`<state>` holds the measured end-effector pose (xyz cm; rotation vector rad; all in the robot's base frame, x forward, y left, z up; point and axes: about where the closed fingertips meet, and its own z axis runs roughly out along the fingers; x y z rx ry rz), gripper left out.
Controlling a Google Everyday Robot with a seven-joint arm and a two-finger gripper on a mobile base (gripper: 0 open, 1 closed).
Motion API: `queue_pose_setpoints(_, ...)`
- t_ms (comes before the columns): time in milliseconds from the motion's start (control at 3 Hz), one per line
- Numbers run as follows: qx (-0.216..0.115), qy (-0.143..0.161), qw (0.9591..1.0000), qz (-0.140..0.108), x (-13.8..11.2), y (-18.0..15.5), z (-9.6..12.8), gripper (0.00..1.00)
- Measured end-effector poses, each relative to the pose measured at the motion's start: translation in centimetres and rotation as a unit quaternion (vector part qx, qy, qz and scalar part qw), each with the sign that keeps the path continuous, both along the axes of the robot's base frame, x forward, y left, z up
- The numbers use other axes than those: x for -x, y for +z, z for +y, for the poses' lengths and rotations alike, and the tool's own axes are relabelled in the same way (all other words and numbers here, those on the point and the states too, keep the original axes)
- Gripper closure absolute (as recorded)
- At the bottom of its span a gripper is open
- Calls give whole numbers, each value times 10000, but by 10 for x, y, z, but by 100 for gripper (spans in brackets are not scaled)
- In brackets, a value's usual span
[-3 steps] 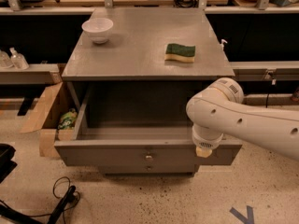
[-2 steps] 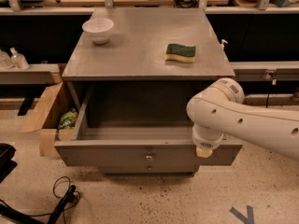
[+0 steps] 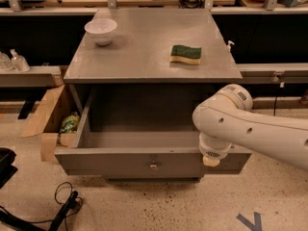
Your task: Open top drawer
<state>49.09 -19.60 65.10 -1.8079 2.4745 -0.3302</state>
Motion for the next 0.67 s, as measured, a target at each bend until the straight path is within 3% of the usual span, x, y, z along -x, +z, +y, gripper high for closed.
queue_pose_setpoints(333,2,-1,10000,-2,0,0,0,87)
queue_pose_setpoints(667,2,-1,10000,-2,0,0,0,64)
